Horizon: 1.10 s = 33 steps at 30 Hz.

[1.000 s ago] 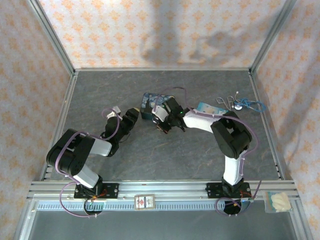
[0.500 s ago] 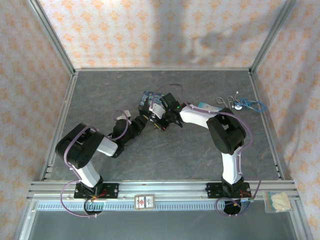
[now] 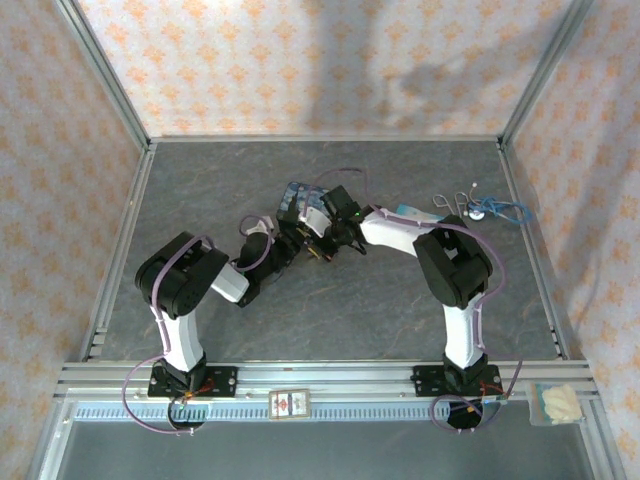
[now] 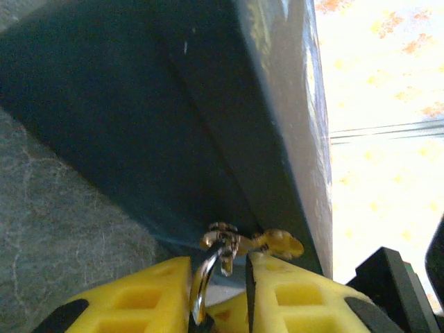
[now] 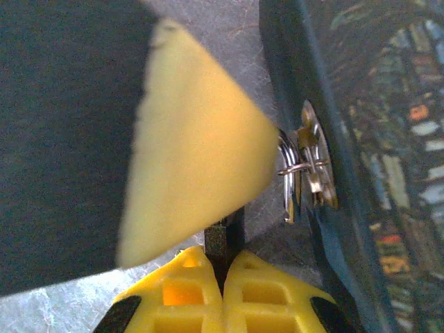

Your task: Unlock a padlock with a key

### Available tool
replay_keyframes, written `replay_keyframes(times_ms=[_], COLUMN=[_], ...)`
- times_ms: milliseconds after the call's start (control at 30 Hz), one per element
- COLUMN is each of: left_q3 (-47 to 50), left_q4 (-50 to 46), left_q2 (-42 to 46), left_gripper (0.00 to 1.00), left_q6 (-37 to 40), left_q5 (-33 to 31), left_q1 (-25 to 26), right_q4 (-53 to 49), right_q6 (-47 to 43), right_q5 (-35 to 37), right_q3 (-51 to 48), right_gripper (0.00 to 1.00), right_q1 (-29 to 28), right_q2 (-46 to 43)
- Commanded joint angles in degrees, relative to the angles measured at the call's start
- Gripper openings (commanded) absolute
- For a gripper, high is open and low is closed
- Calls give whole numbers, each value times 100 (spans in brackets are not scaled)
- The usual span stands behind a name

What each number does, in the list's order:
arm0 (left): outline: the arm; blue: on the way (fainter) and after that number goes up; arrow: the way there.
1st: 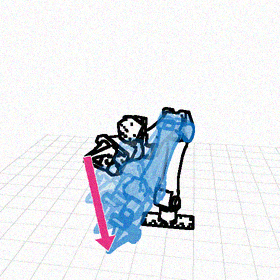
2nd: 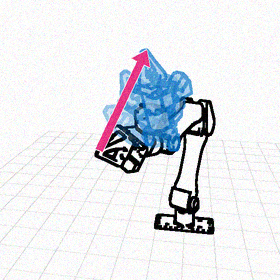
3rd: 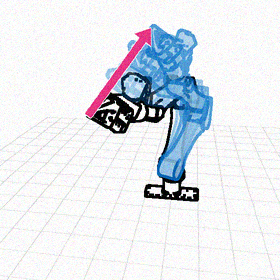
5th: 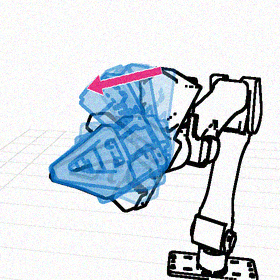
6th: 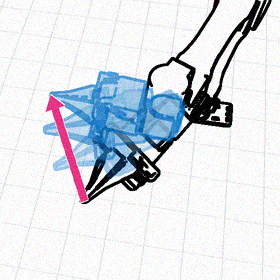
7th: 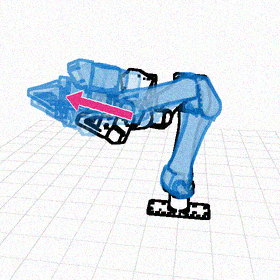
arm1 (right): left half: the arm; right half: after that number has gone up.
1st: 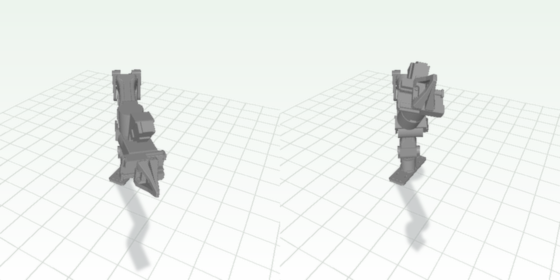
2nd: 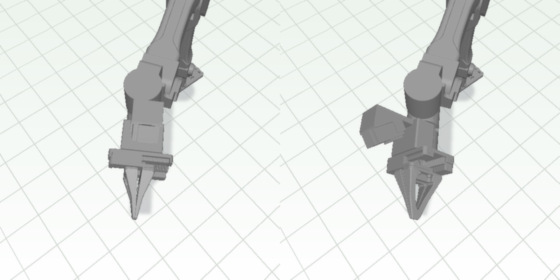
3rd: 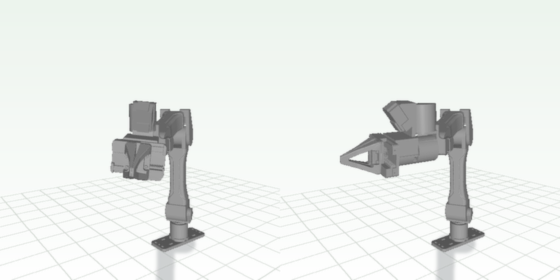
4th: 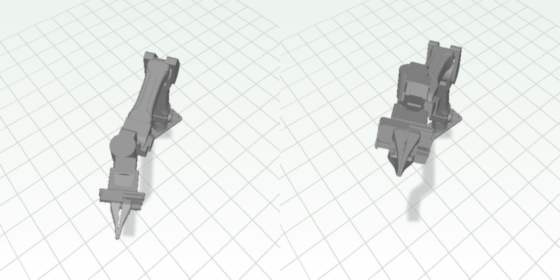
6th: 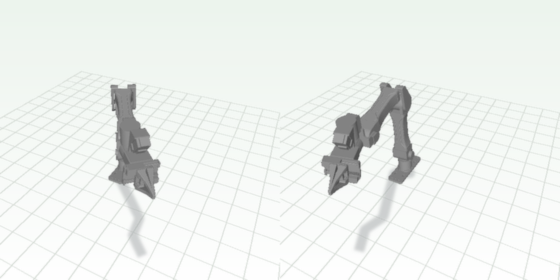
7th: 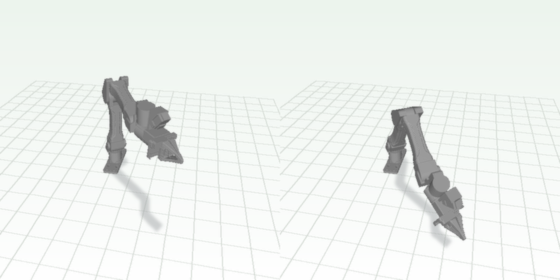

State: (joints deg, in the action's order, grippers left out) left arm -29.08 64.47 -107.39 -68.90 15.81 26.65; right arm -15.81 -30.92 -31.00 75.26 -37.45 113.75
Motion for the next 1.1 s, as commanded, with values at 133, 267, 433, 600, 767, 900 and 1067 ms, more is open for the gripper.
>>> replay_keyframes(times_ms=[133, 267, 433, 600, 767, 900, 1067], left_q3=[-146, -145, -107, -63, -15, 7, 12], left_q4=[322, 281, 315, 407, 411, 486, 558], left_q2=[-122, -91, -104, -100, -52, -55, -89], left_gripper=[21, 19, 9, 0, 0, 0, 0], left_q6=[132, 174, 194, 167, 167, 135, 114], left_q5=[-174, -185, -196, -210, -289, -306, -273], left_q1=[44, 42, 46, 46, 37, 34, 24], right_q4=[-36, -34, 42, 208, 149, 71, 359], right_q6=[37, 68, 138, 318, 853, 1374, 2163], right_q5=[-241, -303, -385, -272, -131, -99, 50], right_q3=[-107, -105, -162, -241, -287, -530, -1072], right_gripper=[0, 0, 0, 0, 36, 55, 64], right_q1=[-26, -25, -26, -17, -23, -17, 25], right_q2=[-82, -117, -253, -386, -501, -785, -1459])
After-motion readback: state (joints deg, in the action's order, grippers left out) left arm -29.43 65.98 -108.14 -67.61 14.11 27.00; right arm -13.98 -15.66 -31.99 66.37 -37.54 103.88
